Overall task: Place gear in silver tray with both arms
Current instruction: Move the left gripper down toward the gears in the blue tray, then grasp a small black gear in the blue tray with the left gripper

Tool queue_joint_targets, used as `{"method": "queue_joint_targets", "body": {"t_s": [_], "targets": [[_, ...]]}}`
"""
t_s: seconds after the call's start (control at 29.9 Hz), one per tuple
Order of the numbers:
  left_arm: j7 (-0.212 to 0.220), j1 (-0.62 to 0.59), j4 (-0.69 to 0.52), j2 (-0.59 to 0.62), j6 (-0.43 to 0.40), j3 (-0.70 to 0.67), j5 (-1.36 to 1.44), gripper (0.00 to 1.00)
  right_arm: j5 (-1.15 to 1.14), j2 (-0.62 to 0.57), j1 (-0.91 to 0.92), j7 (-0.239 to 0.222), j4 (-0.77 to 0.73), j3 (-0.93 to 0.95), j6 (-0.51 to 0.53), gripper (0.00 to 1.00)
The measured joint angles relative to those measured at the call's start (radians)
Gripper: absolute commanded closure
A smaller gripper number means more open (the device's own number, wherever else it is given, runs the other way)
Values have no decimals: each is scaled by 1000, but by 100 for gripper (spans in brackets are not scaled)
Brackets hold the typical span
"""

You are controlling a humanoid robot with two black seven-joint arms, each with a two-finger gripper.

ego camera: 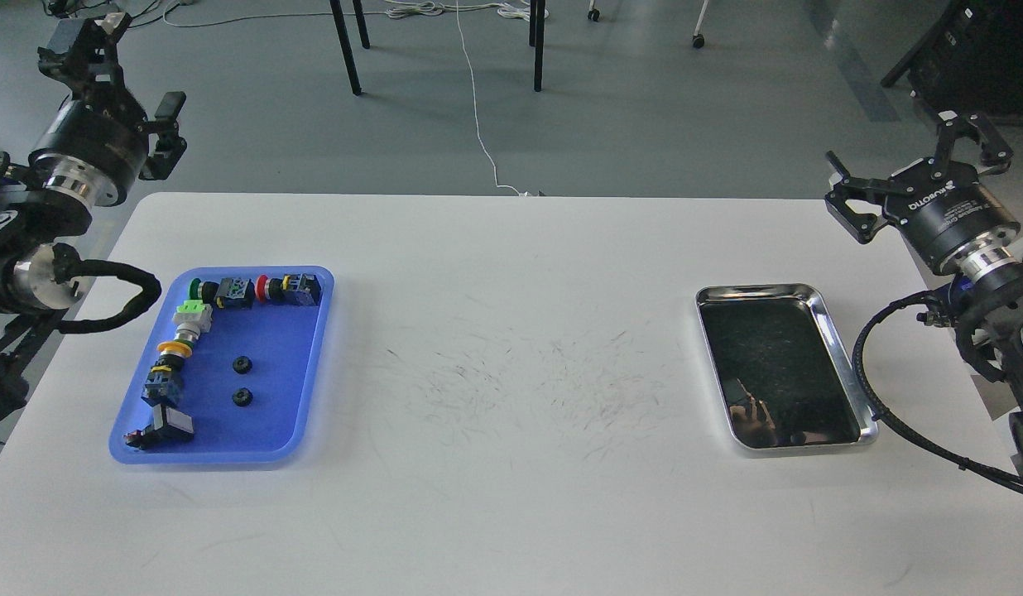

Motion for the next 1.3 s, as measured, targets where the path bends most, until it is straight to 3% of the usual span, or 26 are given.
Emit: {"method": "queue_joint_targets", "body": {"t_s": [0.33, 0.5, 0.8, 1.2, 1.3], "targets": [[-3, 19, -470, 404, 3, 251, 308, 2, 1, -10, -14, 12, 1, 1, 28, 1], [-5, 27, -596, 532, 33, 356, 492, 2, 1, -10, -24, 11, 1, -3, 29, 1], [-1, 37, -601, 580, 119, 484, 933, 2, 0, -6, -26, 11, 0, -7, 25, 1], [1, 48, -426, 401, 147, 557, 1392, 4, 0, 4, -27, 12, -1, -10, 22, 1], [25, 49, -361, 344, 148, 557, 1449, 6, 0, 4, -27, 12, -2, -11, 21, 1]]}}
